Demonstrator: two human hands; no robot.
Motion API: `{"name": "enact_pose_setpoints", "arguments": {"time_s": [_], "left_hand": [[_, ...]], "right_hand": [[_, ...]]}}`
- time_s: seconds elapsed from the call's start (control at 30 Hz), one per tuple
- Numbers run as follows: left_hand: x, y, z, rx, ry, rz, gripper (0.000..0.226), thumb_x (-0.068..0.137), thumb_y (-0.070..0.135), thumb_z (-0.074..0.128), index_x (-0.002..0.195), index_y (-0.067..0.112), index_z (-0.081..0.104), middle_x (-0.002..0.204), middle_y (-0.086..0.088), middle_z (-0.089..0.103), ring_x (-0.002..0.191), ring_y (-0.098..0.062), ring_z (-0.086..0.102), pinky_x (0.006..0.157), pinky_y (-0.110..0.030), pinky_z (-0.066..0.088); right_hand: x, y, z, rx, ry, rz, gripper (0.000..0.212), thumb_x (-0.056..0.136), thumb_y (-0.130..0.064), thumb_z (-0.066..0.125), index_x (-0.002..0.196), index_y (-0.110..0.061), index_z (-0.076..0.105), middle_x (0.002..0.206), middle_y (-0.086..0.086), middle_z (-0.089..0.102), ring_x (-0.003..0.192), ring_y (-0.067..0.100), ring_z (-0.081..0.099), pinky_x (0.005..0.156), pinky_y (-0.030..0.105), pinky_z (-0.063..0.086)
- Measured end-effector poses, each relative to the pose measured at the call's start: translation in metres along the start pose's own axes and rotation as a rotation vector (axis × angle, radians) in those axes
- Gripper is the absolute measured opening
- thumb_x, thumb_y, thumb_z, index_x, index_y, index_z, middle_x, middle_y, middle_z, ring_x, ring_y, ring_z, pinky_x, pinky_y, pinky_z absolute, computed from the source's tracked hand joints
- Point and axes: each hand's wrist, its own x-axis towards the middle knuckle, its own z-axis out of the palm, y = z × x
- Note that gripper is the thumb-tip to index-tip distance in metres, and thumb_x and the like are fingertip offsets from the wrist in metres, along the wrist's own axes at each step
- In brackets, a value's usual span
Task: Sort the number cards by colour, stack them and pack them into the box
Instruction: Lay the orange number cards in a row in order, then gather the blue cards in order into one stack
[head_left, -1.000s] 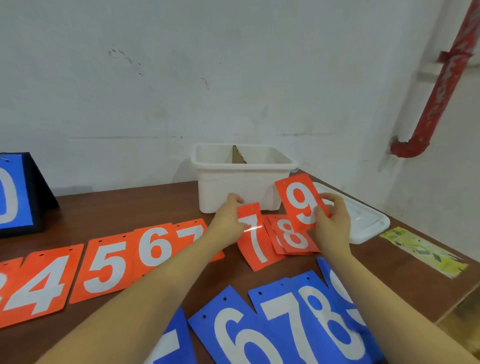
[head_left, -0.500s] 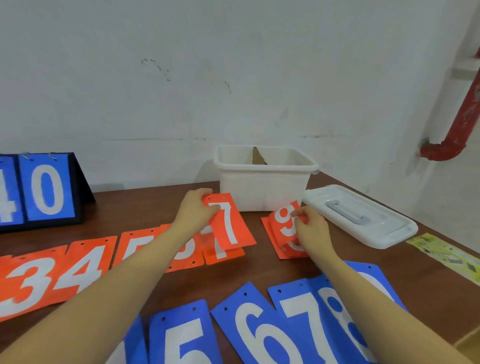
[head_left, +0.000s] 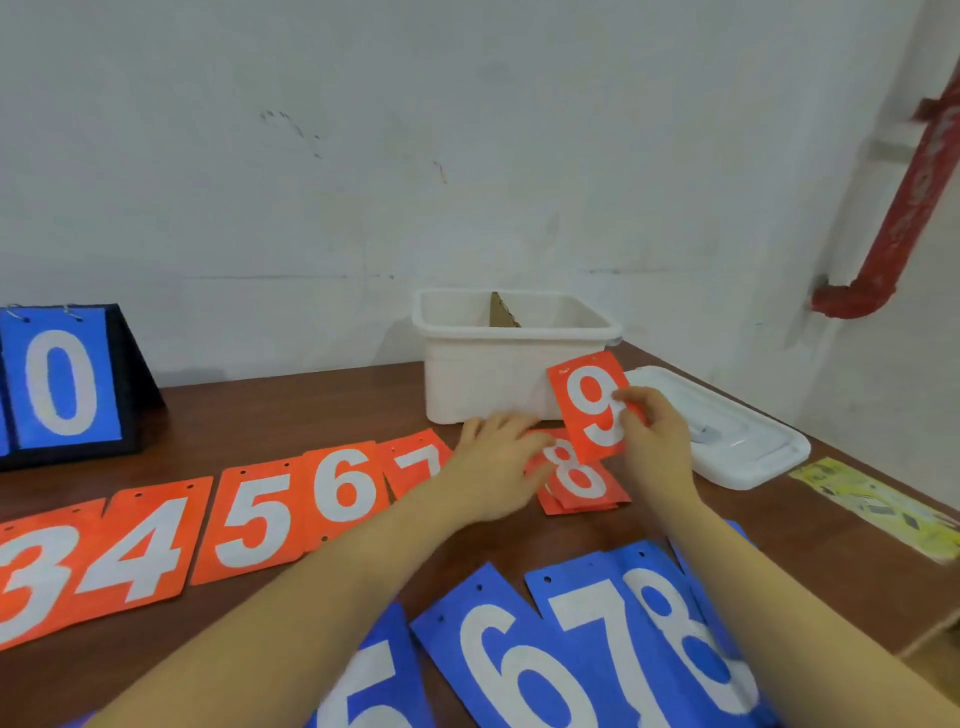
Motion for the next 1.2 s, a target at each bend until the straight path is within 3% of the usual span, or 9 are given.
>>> {"name": "enact_pose_setpoints", "arguments": {"time_s": [0.07, 0.13, 0.23, 0.37, 0.5, 0.63, 0.8, 0.93, 1.2], "left_hand": [[0.007, 0.02, 0.017, 0.069, -0.254, 0.055, 0.047, 0.097, 0.046, 0.03, 0.141, 0.032, 0.033, 0.156, 0.0, 0.017, 0.144, -0.024, 0.01, 0.114, -0.046, 0.01], [0.01, 0.026, 0.026, 0.067, -0.388, -0.024, 0.048, 0.097, 0.049, 0.025, 0.143, 0.036, 0.024, 0.158, -0.001, 0.013, 0.145, -0.028, 0.008, 0.115, -0.048, 0.008], [0.004, 0.019, 0.018, 0.155, -0.336, -0.038, 0.046, 0.096, 0.05, 0.024, 0.14, 0.037, 0.029, 0.152, -0.002, 0.027, 0.136, -0.029, 0.026, 0.11, -0.047, 0.018], [-0.008, 0.001, 0.009, 0.199, -0.327, -0.085, 0.046, 0.094, 0.052, 0.03, 0.137, 0.04, 0.033, 0.15, 0.001, 0.031, 0.132, -0.029, 0.032, 0.107, -0.046, 0.023], [-0.009, 0.0, 0.009, 0.158, -0.324, -0.098, 0.045, 0.093, 0.05, 0.033, 0.137, 0.039, 0.034, 0.15, 0.002, 0.03, 0.132, -0.028, 0.031, 0.107, -0.046, 0.021], [-0.003, 0.001, 0.008, 0.113, -0.35, -0.135, 0.045, 0.092, 0.046, 0.036, 0.136, 0.037, 0.034, 0.149, 0.001, 0.029, 0.133, -0.03, 0.028, 0.11, -0.048, 0.02], [-0.011, 0.004, -0.008, 0.089, -0.172, -0.127, 0.048, 0.093, 0.05, 0.036, 0.139, 0.035, 0.032, 0.148, 0.005, 0.032, 0.135, -0.023, 0.027, 0.109, -0.042, 0.019], [-0.043, -0.005, -0.057, 0.222, -0.032, -0.092, 0.044, 0.095, 0.045, 0.033, 0.134, 0.027, 0.042, 0.139, 0.003, 0.043, 0.128, -0.021, 0.037, 0.105, -0.037, 0.024], [-0.206, -0.032, -0.149, 0.395, 0.098, -0.355, 0.036, 0.094, 0.039, 0.04, 0.126, 0.025, 0.05, 0.13, 0.005, 0.051, 0.119, -0.018, 0.046, 0.097, -0.033, 0.029]], "right_hand": [[0.0, 0.001, -0.011, -0.032, 0.032, 0.015, 0.027, 0.088, -0.002, 0.039, 0.098, -0.013, 0.062, 0.083, 0.01, 0.065, 0.078, 0.025, 0.059, 0.069, 0.035, 0.051], [0.001, 0.002, -0.02, -0.096, 0.02, 0.023, 0.03, 0.089, 0.001, 0.038, 0.103, -0.01, 0.062, 0.089, 0.019, 0.065, 0.078, 0.034, 0.057, 0.068, 0.036, 0.05], [0.005, 0.005, -0.026, -0.169, -0.029, 0.075, 0.035, 0.09, 0.0, 0.039, 0.116, -0.012, 0.059, 0.094, 0.014, 0.065, 0.088, 0.034, 0.063, 0.078, 0.043, 0.054], [0.017, 0.02, -0.016, -0.296, -0.141, 0.116, 0.037, 0.089, -0.003, 0.041, 0.123, -0.009, 0.055, 0.11, 0.009, 0.064, 0.094, 0.021, 0.06, 0.076, 0.029, 0.049], [0.026, 0.038, -0.008, -0.87, -0.216, 0.046, 0.024, 0.086, -0.013, 0.048, 0.106, -0.008, 0.061, 0.11, 0.013, 0.06, 0.102, 0.034, 0.056, 0.081, 0.036, 0.042], [0.023, 0.04, -0.005, -1.21, -0.198, -0.008, 0.029, 0.092, -0.028, 0.046, 0.117, -0.02, 0.059, 0.13, 0.011, 0.04, 0.117, 0.035, 0.04, 0.1, 0.042, 0.03], [0.008, 0.014, 0.01, -1.013, -0.164, -0.1, 0.031, 0.093, -0.023, 0.043, 0.119, -0.015, 0.058, 0.126, 0.011, 0.046, 0.116, 0.032, 0.042, 0.098, 0.04, 0.031], [-0.017, -0.024, 0.029, -0.865, -0.217, -0.297, 0.028, 0.09, -0.017, 0.043, 0.108, -0.009, 0.063, 0.111, 0.012, 0.056, 0.103, 0.032, 0.052, 0.089, 0.039, 0.039], [-0.123, -0.1, 0.101, -0.629, -0.502, -0.598, 0.022, 0.091, -0.019, 0.044, 0.097, -0.008, 0.062, 0.098, 0.013, 0.062, 0.094, 0.033, 0.058, 0.077, 0.039, 0.046]]}}
